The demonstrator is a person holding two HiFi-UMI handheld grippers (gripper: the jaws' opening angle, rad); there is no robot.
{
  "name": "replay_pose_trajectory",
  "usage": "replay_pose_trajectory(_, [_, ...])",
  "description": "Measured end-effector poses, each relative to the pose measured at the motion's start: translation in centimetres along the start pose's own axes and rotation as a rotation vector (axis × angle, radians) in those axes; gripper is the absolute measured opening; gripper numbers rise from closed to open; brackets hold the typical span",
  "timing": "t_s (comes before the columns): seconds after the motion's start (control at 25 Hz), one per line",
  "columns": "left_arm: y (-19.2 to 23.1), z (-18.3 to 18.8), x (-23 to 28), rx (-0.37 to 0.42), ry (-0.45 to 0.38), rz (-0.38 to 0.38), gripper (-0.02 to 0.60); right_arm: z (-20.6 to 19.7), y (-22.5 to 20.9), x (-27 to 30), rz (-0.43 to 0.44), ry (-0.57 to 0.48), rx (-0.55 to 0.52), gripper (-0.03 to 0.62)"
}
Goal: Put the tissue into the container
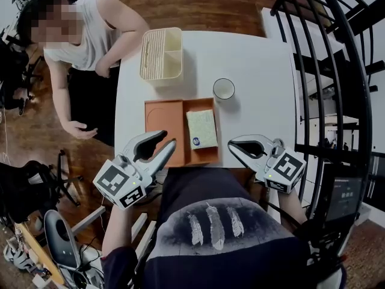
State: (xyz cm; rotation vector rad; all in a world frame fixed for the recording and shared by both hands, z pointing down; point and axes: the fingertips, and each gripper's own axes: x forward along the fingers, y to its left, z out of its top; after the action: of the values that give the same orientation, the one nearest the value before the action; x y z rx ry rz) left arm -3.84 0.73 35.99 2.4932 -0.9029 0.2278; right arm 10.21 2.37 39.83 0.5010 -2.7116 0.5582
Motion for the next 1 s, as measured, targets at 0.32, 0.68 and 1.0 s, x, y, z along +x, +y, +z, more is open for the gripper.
replay_pose_trajectory(0.32, [-2.1,-2.5,-0.3,0.065,0.078,-0.109,0.014,3.5,1.0,0.5,0.022,-0.143,0.079,0.003])
replay_pose_trajectory(0.68, [-1.9,-1.5,0.0,0.156,0.060,-0.082,0.014,4.8,2.1,1.6,0.032,-0.170,0.039,0.002])
replay_pose_trajectory(1.0, [-0.5,-0.1,-1.6,0.161,0.025,-0.084,0.014,5.5,4.0,3.5,0.058,-0.163,0.013,0.003])
